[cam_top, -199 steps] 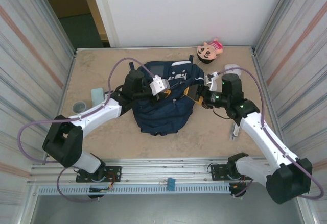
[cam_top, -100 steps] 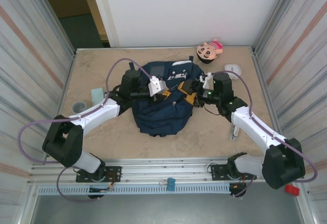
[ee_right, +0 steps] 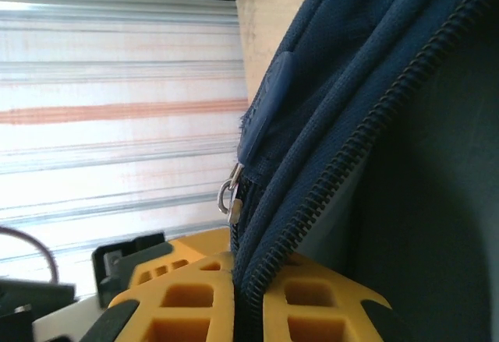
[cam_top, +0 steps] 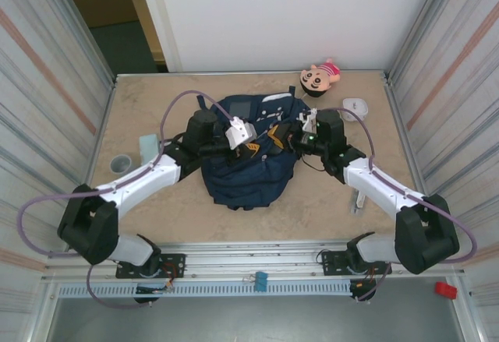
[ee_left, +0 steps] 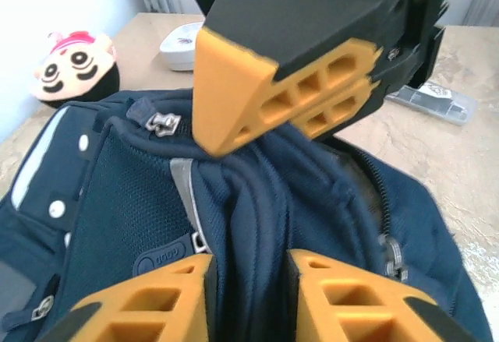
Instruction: Pack the student bag
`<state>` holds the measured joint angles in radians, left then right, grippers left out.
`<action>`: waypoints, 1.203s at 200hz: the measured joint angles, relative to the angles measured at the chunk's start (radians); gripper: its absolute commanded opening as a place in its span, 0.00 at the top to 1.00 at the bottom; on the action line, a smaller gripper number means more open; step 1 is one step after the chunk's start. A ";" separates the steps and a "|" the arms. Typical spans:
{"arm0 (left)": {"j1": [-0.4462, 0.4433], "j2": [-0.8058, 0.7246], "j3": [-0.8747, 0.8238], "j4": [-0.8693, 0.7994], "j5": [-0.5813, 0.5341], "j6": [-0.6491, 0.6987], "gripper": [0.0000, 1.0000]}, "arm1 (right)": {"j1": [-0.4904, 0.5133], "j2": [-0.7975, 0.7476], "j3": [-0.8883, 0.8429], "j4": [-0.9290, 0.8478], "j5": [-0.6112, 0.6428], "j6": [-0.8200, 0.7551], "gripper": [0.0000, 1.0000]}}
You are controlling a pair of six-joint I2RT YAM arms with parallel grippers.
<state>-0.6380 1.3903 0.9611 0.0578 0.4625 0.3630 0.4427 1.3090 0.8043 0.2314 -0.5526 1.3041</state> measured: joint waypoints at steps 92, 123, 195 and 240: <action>-0.254 -0.204 0.109 -0.437 -0.402 -0.774 0.50 | 0.066 0.002 0.029 -0.058 0.091 -0.026 1.00; -0.293 -0.112 0.166 -0.547 -0.469 -0.932 0.49 | 0.072 0.002 0.046 -0.083 0.107 -0.036 1.00; -0.311 -0.022 0.215 -0.588 -0.521 -1.075 0.56 | 0.084 0.002 0.053 -0.098 0.113 -0.041 1.00; -0.336 0.037 0.251 -0.589 -0.553 -1.098 0.57 | 0.091 0.009 0.055 -0.098 0.111 -0.051 1.00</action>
<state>-0.9741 1.4277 1.2125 -0.5316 -0.0902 -0.7353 0.5335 1.3182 0.8589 0.1337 -0.4412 1.2526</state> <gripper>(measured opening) 0.427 0.097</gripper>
